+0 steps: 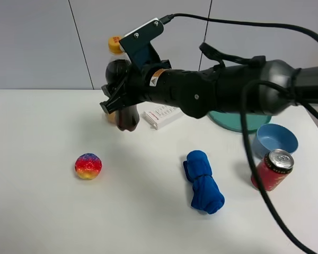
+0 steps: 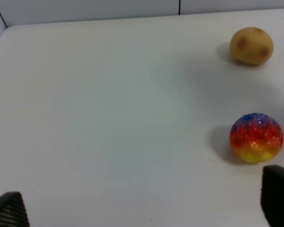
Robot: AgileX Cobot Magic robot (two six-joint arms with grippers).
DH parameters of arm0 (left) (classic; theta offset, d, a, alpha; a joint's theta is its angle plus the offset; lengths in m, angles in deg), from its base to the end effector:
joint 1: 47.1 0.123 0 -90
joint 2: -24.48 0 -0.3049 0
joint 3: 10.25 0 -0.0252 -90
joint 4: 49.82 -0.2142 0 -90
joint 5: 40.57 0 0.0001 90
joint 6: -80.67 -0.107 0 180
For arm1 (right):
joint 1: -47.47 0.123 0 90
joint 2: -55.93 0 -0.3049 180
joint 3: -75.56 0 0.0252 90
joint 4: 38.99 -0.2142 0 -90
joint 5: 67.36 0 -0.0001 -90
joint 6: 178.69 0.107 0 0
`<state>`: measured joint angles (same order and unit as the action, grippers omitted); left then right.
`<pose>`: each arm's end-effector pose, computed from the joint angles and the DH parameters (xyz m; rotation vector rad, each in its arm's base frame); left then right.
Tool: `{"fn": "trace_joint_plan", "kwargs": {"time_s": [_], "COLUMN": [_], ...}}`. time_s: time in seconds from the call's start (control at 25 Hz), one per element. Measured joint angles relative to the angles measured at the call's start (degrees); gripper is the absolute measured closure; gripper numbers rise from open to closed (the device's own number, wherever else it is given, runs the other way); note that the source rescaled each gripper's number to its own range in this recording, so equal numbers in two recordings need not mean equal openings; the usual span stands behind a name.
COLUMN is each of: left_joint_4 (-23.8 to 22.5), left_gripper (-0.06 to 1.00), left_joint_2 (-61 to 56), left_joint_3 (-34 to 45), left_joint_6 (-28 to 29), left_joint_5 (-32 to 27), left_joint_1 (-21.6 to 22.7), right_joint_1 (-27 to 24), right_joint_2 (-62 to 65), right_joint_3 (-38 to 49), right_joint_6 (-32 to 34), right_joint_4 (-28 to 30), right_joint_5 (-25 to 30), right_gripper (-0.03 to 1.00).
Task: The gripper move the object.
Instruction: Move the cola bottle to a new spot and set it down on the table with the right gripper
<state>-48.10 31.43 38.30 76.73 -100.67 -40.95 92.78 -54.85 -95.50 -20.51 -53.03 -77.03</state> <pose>-0.0434 -0.0075 0.2557 -0.0375 2.0177 0.0761 0.2892 0.2862 0.2865 -0.8477 1.7513 0.3958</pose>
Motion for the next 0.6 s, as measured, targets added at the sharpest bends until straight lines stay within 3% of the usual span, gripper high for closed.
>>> {"fn": "trace_joint_plan", "kwargs": {"time_s": [0.6], "left_joint_4": [0.0], "left_gripper": [-0.06], "left_joint_2": [0.0], "left_joint_3": [0.0], "left_joint_6": [0.0], "left_joint_5": [0.0], "left_joint_1": [0.0], "right_joint_1": [-7.45], "right_joint_2": [-18.85], "right_joint_3": [-22.13], "right_joint_6": [0.8], "right_joint_4": [0.5], "right_joint_5": [0.74], "right_gripper": [0.97]}}
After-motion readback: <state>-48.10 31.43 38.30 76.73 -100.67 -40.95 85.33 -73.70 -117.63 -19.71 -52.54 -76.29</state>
